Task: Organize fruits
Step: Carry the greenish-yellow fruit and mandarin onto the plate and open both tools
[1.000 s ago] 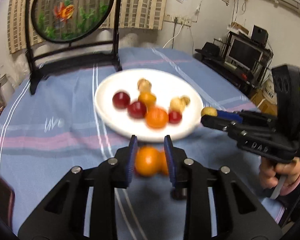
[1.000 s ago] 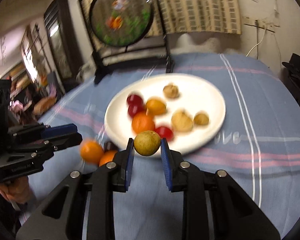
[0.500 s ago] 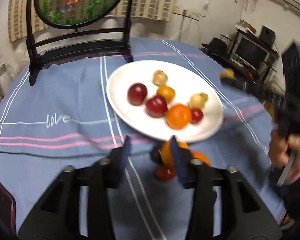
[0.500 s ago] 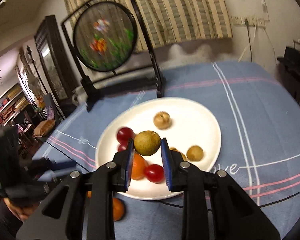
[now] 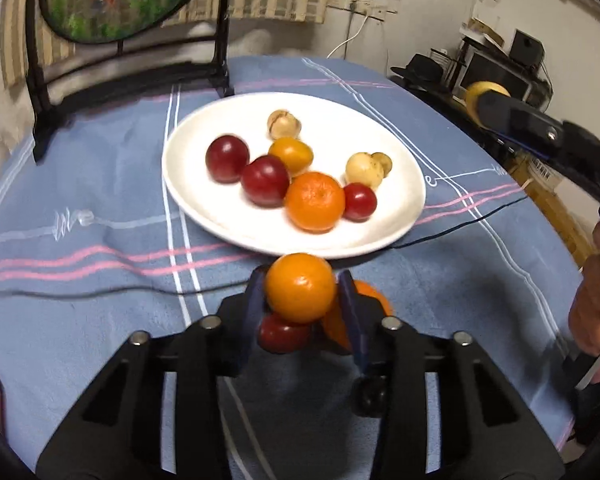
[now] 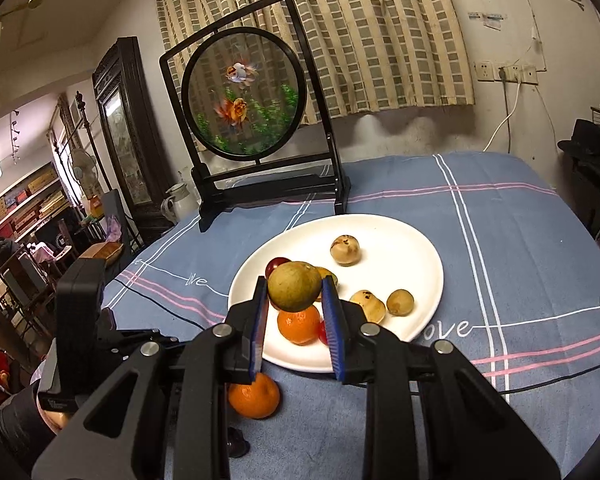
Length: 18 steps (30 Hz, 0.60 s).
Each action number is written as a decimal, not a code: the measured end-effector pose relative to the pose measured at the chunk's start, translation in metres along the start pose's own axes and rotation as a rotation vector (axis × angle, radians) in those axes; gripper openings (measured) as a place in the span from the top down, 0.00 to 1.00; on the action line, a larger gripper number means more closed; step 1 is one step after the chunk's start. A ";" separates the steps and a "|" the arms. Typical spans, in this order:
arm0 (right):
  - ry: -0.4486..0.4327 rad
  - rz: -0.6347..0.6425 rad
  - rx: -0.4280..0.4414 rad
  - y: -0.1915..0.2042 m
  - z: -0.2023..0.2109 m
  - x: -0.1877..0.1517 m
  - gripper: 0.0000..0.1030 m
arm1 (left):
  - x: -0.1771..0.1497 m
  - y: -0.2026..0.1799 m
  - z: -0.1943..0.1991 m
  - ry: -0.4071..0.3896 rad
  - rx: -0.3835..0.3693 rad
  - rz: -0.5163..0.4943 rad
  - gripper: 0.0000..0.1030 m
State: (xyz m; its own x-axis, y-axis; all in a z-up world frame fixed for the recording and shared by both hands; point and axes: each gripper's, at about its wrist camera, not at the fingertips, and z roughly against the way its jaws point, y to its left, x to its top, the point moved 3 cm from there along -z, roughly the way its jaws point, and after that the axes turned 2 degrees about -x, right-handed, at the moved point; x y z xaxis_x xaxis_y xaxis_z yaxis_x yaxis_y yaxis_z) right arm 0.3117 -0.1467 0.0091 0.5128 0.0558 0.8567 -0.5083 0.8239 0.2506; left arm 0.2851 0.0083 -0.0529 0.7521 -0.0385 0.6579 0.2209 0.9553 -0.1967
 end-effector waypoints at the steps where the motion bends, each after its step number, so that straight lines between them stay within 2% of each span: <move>1: -0.002 -0.003 -0.002 -0.001 0.000 0.000 0.74 | -0.001 0.002 0.001 -0.002 -0.003 0.016 0.63; 6: -0.007 -0.003 -0.013 -0.004 0.001 -0.001 0.74 | 0.000 0.001 0.012 -0.027 -0.007 0.048 0.63; 12: -0.011 -0.017 -0.017 -0.008 -0.012 0.005 0.74 | 0.044 0.001 0.037 -0.147 0.021 0.015 0.63; 15: 0.009 -0.015 -0.044 -0.012 -0.039 0.012 0.74 | 0.080 0.003 0.022 -0.161 0.044 0.009 0.63; 18: 0.062 -0.043 -0.060 -0.021 -0.074 0.011 0.74 | 0.109 0.010 -0.010 -0.140 0.081 0.014 0.63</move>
State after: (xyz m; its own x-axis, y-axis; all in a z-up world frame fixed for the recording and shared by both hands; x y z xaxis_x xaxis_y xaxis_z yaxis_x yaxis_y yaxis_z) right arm 0.3794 -0.1214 -0.0201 0.5760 0.0527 0.8157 -0.4436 0.8584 0.2578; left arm 0.3757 0.0103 0.0095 0.6597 0.0112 0.7515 0.1559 0.9761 -0.1514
